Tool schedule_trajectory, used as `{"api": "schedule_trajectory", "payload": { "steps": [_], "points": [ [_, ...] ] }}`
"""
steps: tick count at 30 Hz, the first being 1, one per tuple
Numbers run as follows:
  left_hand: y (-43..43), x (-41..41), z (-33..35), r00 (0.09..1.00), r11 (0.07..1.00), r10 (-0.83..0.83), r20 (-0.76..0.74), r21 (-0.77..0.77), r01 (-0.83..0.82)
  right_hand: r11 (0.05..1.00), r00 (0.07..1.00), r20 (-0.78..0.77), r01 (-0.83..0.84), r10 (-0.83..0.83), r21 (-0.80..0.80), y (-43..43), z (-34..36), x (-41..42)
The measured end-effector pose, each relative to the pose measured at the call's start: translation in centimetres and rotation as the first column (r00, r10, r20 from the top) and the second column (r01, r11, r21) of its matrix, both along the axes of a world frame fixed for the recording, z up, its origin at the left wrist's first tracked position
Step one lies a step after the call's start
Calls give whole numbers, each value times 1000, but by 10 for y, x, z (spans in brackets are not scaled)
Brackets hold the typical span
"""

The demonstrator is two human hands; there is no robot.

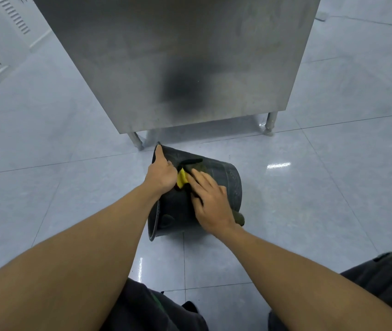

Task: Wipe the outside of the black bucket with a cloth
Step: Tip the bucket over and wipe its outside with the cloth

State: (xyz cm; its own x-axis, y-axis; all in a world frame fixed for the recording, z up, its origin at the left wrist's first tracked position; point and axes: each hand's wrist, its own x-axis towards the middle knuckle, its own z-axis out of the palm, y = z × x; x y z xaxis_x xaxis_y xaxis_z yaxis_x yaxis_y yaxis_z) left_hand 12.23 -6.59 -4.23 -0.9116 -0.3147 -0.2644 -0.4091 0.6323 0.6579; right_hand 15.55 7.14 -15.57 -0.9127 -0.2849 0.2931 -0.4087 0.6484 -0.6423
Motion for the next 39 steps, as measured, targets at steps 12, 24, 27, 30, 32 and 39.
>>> {"api": "schedule_trajectory", "payload": {
  "steps": [12, 24, 27, 30, 32, 39],
  "points": [
    [12, -5, -2, 998, 999, -42, -48, -1, 42, 983, 987, 151, 85, -60, -161, -17, 40, -27],
    [-2, -1, 2, 999, 997, -51, 4, 60, 51, 923, 844, 392, 382, -366, 40, 25, -8, -22],
    [-1, 2, 8, 997, 997, -77, -10, 28, 77, 888, 778, 479, 460, -406, 4, 20, 0, -30],
    [2, 3, 5, 999, 997, -51, 0, 60, 51, 929, 866, 383, 367, -322, -49, 6, 12, -27],
    [4, 2, 3, 999, 995, -38, 4, 93, 37, 969, 956, 232, 211, -178, -127, -10, 22, -22],
    [3, -3, -4, 999, 995, -44, -13, 91, 45, 977, 995, -32, 87, -95, -196, -12, 9, -26]
  ]
}}
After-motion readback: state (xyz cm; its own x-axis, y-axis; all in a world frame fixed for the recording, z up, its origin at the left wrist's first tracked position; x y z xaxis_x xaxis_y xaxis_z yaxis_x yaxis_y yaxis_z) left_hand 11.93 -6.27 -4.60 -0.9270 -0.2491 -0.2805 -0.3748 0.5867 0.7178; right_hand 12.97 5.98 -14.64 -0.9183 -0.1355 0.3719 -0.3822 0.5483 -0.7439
